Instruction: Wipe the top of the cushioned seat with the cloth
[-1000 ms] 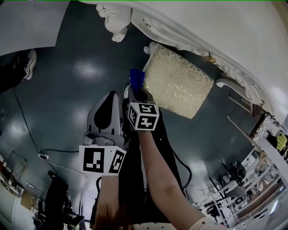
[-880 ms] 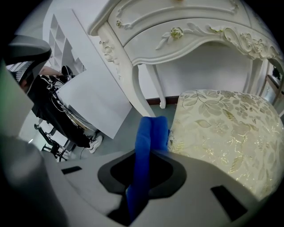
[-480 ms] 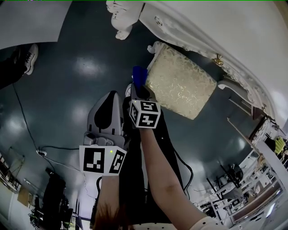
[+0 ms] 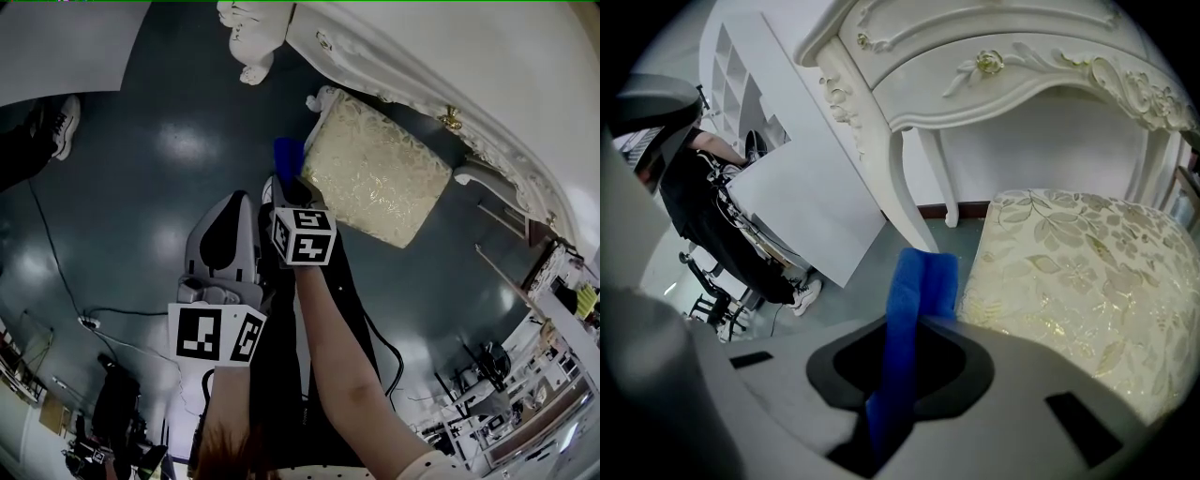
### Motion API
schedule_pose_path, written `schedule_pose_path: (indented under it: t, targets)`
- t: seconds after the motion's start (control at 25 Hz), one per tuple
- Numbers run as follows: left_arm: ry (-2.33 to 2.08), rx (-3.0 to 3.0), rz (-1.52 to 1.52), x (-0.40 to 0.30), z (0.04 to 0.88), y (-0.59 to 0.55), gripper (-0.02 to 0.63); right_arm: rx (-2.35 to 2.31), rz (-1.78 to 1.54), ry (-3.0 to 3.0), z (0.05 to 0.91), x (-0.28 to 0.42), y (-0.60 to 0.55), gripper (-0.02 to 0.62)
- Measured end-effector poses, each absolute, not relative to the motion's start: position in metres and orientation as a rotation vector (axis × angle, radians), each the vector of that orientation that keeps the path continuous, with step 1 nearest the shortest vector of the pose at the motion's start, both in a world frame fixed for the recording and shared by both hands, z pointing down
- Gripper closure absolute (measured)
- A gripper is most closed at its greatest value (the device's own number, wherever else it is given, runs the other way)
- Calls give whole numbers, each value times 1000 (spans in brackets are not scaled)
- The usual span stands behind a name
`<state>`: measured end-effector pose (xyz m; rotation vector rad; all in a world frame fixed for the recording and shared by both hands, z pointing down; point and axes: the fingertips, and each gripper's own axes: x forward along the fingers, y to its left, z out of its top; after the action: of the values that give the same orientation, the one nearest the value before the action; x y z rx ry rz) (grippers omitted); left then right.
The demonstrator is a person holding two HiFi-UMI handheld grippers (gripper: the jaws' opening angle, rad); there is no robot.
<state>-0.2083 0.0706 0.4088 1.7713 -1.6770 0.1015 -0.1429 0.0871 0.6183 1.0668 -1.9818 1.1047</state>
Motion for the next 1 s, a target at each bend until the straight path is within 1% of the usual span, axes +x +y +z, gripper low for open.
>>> schedule_pose_path:
  t: [0.16,0.4,0.8,1.0]
  targets:
    - [-1675,1787,94,-205,406,70,607,1084,1147,-2016,601,-140,78,534]
    - [-1643,1844,21,-182,376,45,607,1162,1053,-2125,530,-104,58,534]
    - [-1520,2064,-77,-117,255,3,607,1493,1050,-2175,374,-11,48,534]
    - [-1435,2185,-72,-88,199,2,607,1583,1037,-2193,307,17,50,534]
